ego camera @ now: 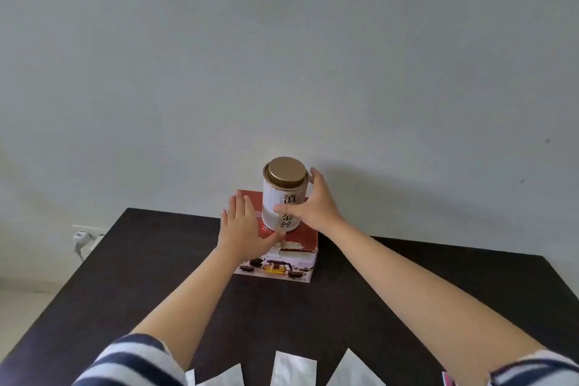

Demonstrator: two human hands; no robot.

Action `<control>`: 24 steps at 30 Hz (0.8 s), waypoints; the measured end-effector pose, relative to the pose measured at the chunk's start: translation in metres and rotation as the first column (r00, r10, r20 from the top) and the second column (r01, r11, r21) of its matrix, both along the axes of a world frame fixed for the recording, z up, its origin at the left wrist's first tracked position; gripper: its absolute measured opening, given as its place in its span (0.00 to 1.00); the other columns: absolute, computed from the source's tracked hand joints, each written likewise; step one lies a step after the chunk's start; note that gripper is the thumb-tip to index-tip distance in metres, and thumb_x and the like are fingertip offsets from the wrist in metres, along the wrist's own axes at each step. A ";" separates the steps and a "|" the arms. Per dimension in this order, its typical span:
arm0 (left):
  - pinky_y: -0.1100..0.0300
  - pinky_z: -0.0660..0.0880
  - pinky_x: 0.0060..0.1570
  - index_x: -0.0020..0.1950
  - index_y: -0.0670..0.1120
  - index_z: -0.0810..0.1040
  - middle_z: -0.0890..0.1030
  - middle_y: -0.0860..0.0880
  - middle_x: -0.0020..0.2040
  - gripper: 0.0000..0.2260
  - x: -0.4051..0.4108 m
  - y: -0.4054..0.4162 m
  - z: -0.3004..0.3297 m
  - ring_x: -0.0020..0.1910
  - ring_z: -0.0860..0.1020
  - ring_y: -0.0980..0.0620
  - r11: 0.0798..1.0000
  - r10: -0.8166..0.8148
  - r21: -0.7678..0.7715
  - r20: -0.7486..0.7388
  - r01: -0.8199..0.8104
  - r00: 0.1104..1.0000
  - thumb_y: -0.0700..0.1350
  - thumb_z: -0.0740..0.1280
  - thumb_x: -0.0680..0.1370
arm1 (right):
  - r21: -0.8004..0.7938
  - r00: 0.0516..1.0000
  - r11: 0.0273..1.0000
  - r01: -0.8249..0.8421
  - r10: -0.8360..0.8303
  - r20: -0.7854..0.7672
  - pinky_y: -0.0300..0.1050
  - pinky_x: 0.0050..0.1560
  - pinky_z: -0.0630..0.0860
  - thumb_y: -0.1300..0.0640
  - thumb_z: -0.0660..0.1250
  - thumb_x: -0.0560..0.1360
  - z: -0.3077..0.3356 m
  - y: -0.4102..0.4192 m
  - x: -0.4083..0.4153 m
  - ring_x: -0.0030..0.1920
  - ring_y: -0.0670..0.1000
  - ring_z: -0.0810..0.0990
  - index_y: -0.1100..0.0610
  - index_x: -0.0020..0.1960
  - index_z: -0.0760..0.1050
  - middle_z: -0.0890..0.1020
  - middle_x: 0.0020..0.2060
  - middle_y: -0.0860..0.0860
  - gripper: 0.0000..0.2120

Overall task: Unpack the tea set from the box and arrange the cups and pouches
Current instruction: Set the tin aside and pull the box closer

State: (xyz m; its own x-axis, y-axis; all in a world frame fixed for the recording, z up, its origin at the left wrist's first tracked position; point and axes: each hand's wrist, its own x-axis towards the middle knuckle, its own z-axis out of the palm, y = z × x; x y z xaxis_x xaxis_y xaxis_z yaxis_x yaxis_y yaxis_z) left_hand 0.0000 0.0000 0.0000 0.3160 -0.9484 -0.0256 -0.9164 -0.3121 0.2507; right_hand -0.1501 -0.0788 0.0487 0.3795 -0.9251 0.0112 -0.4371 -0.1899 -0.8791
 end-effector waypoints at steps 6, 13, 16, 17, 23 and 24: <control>0.46 0.41 0.73 0.76 0.38 0.39 0.38 0.38 0.77 0.52 -0.008 -0.011 -0.029 0.76 0.37 0.40 0.995 0.007 0.100 0.020 -0.009 1.000 0.75 0.50 0.70 | -0.056 0.993 0.997 0.057 -0.051 0.111 0.37 0.52 0.73 0.52 0.81 0.61 -0.016 -0.006 0.009 0.59 0.48 0.76 0.53 0.66 0.66 0.76 0.60 0.48 0.39; 0.44 0.42 0.73 0.76 0.39 0.38 0.37 0.38 0.77 0.52 -0.011 -0.013 -0.036 0.76 0.37 0.39 0.993 0.015 0.119 0.081 -0.025 0.997 0.76 0.46 0.69 | -0.116 0.970 0.981 0.154 -0.128 0.207 0.31 0.51 0.74 0.54 0.82 0.61 -0.013 -0.005 -0.012 0.56 0.44 0.74 0.55 0.65 0.67 0.75 0.56 0.44 0.37; 0.41 0.45 0.73 0.77 0.40 0.40 0.38 0.37 0.77 0.47 -0.022 -0.011 -0.032 0.75 0.38 0.38 0.993 -0.030 0.119 0.075 0.021 0.997 0.73 0.48 0.72 | -0.118 0.957 0.970 0.211 -0.181 0.226 0.24 0.44 0.70 0.55 0.81 0.63 -0.012 -0.005 -0.045 0.54 0.41 0.72 0.56 0.66 0.67 0.74 0.55 0.43 0.37; 0.41 0.45 0.72 0.77 0.40 0.40 0.38 0.37 0.77 0.46 -0.029 -0.011 -0.032 0.76 0.38 0.38 0.991 -0.063 0.119 0.076 0.053 0.995 0.73 0.48 0.73 | -0.105 0.951 0.966 0.236 -0.207 0.229 0.25 0.44 0.70 0.55 0.80 0.63 -0.016 -0.006 -0.059 0.55 0.42 0.72 0.57 0.66 0.67 0.74 0.55 0.43 0.36; 0.39 0.43 0.72 0.78 0.44 0.42 0.38 0.38 0.77 0.38 -0.076 -0.023 -0.037 0.76 0.38 0.39 0.985 -0.166 0.075 0.114 0.158 0.980 0.67 0.46 0.77 | 0.016 0.874 0.897 0.442 -0.435 0.217 0.38 0.52 0.72 0.55 0.81 0.63 -0.047 -0.006 -0.152 0.57 0.46 0.74 0.57 0.65 0.68 0.76 0.57 0.48 0.36; 0.39 0.43 0.72 0.78 0.45 0.42 0.38 0.38 0.77 0.37 -0.081 -0.027 -0.037 0.76 0.38 0.39 0.983 -0.178 0.067 0.126 0.170 0.976 0.67 0.45 0.77 | 0.027 0.856 0.878 0.478 -0.473 0.208 0.42 0.54 0.73 0.55 0.81 0.62 -0.054 -0.008 -0.168 0.57 0.48 0.74 0.57 0.65 0.68 0.76 0.57 0.49 0.36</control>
